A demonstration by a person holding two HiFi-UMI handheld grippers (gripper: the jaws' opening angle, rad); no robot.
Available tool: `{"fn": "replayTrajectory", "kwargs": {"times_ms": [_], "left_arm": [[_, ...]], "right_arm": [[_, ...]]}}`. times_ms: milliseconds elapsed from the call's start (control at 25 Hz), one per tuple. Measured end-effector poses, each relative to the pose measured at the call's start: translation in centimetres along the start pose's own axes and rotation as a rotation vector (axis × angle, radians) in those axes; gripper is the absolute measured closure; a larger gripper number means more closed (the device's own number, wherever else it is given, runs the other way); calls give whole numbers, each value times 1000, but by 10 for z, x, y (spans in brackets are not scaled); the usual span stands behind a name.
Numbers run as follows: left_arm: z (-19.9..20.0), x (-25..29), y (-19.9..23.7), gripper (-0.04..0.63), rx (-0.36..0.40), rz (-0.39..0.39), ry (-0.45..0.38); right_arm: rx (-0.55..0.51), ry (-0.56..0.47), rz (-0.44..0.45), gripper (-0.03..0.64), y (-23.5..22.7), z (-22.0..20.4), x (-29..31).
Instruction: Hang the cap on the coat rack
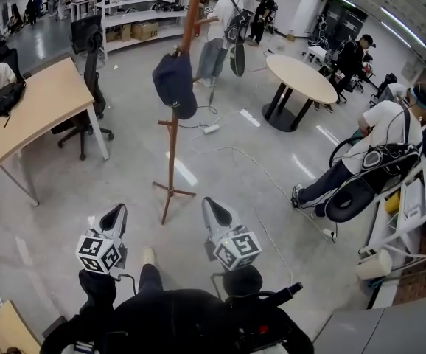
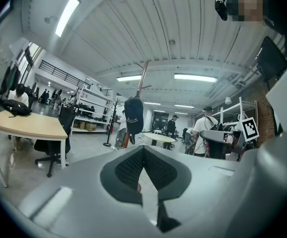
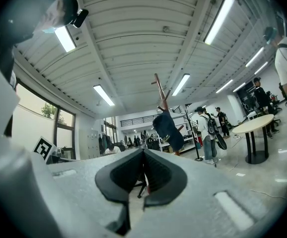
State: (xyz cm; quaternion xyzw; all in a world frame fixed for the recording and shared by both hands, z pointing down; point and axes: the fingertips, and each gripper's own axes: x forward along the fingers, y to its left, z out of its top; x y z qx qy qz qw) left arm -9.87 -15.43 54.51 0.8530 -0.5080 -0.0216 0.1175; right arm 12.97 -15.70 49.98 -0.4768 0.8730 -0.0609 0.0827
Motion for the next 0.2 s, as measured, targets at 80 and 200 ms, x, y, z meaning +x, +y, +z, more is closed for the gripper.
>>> {"fn": "replayTrajectory", "kwargs": {"times_ms": [80, 200], "left_arm": [[1, 1, -1, 594, 0, -1, -1], [3, 3, 0, 594, 2, -2, -2]], "right_arm": [[2, 5, 1, 615, -1, -1, 1], [5, 9, 1, 615, -1, -2, 2]]}}
